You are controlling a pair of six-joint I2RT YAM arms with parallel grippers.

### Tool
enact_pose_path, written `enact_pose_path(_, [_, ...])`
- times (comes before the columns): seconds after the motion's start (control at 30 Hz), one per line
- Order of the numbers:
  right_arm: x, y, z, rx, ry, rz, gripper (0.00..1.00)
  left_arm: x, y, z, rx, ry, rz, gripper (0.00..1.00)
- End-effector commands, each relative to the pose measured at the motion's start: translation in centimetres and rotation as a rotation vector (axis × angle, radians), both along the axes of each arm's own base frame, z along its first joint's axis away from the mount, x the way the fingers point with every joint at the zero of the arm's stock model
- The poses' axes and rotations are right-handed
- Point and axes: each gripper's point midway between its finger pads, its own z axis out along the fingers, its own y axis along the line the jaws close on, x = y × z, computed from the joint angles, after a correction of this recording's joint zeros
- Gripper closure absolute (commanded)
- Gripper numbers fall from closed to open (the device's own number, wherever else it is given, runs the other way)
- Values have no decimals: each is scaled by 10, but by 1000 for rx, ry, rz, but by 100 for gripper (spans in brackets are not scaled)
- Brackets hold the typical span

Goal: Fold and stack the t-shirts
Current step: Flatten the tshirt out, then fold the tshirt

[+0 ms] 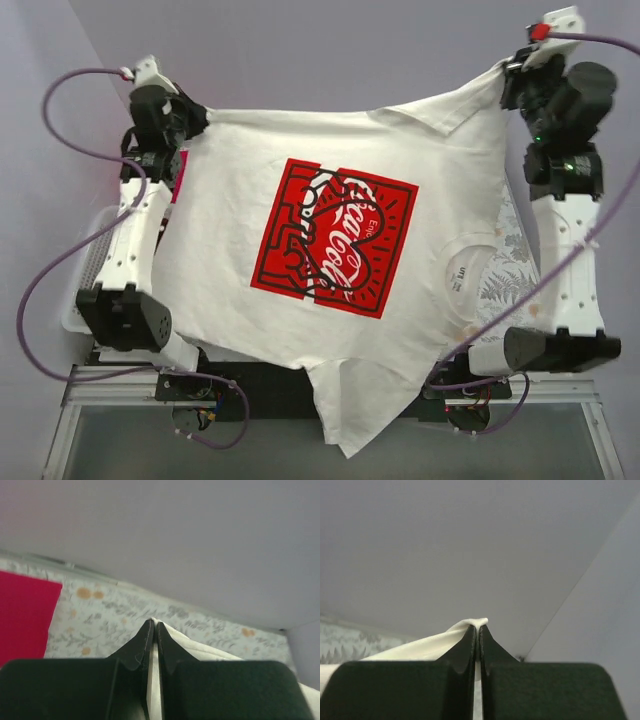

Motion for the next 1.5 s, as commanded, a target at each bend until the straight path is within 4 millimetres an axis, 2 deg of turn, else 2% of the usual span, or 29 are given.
enact_pose_path(0.0, [75, 12, -99, 13, 200, 68, 99, 48, 5, -81, 10, 106, 31, 100])
enact_pose_path(0.03, [98, 13, -131, 15, 263, 72, 99, 64, 3, -116, 13, 160, 23, 100])
enact_pose_path(0.07, [109, 14, -153, 17, 308, 78, 99, 71, 2, -147, 15, 208, 15, 100])
enact_pose_path(0.13, [138, 13, -218, 22, 438, 68, 99, 87, -2, -178, 14, 234, -4, 100])
enact_pose_path(0.17, [147, 11, -236, 26, 469, 60, 99, 98, -7, -218, 19, 304, -34, 100])
enact_pose_path(0.2, [154, 9, -259, 41, 515, 51, 99, 105, -9, -232, 24, 315, -41, 100])
enact_pose_path(0.23, [167, 8, -284, 53, 555, 48, 99, 114, -10, -266, 35, 371, -53, 100])
enact_pose_path(0.3, [177, 9, -312, 87, 604, 52, 99, 125, -12, -288, 46, 393, -68, 100])
enact_pose_path(0.33, [186, 8, -333, 97, 640, 53, 99, 129, -15, -302, 49, 412, -85, 100])
enact_pose_path(0.37, [190, 11, -342, 106, 653, 66, 99, 133, -16, -327, 56, 452, -96, 100])
enact_pose_path(0.4, [197, 12, -356, 125, 680, 69, 99, 139, -17, -332, 57, 452, -106, 100])
enact_pose_path(0.43, [206, 15, -377, 162, 722, 78, 99, 149, -22, -358, 59, 485, -137, 100])
enact_pose_path(0.57, [206, 17, -389, 205, 757, 91, 99, 157, -25, -367, 55, 494, -151, 100])
enact_pose_path(0.67, [200, 17, -390, 235, 775, 96, 99, 162, -21, -363, 61, 487, -134, 100])
enact_pose_path(0.73, [191, 17, -388, 252, 792, 90, 99, 166, -21, -352, 62, 470, -130, 100])
enact_pose_path(0.77, [186, 16, -381, 258, 793, 86, 99, 165, -19, -348, 63, 474, -121, 100])
enact_pose_path(0.8, [179, 14, -377, 276, 797, 80, 99, 166, -17, -336, 70, 459, -111, 100])
enact_pose_path(0.83, [178, 15, -380, 287, 806, 78, 99, 166, -15, -336, 72, 460, -104, 100])
enact_pose_path(0.87, [172, 13, -370, 297, 794, 75, 99, 166, -13, -330, 76, 455, -95, 100])
enact_pose_path(0.93, [162, 13, -372, 324, 821, 73, 99, 165, -8, -320, 82, 450, -78, 100])
enact_pose_path(0.97, [157, 10, -364, 333, 813, 66, 99, 165, -6, -316, 84, 451, -67, 100])
enact_pose_path(1.03, [146, 9, -365, 353, 847, 55, 99, 164, 0, -309, 87, 460, -53, 100])
enact_pose_path(1.07, [142, 7, -360, 374, 849, 47, 99, 163, 2, -307, 90, 465, -48, 100])
enact_pose_path(1.27, [109, 18, -359, 459, 938, 70, 99, 153, 9, -301, 111, 506, -26, 100])
enact_pose_path(1.3, [102, 18, -369, 479, 967, 53, 99, 152, 10, -302, 113, 512, -25, 100])
enact_pose_path(1.37, [90, 17, -371, 498, 983, 39, 99, 148, 11, -306, 114, 533, -25, 100])
enact_pose_path(1.43, [78, 19, -384, 529, 1021, 23, 99, 144, 11, -311, 116, 553, -26, 100])
enact_pose_path(1.47, [72, 19, -382, 535, 1023, 21, 99, 143, 11, -314, 117, 564, -28, 100])
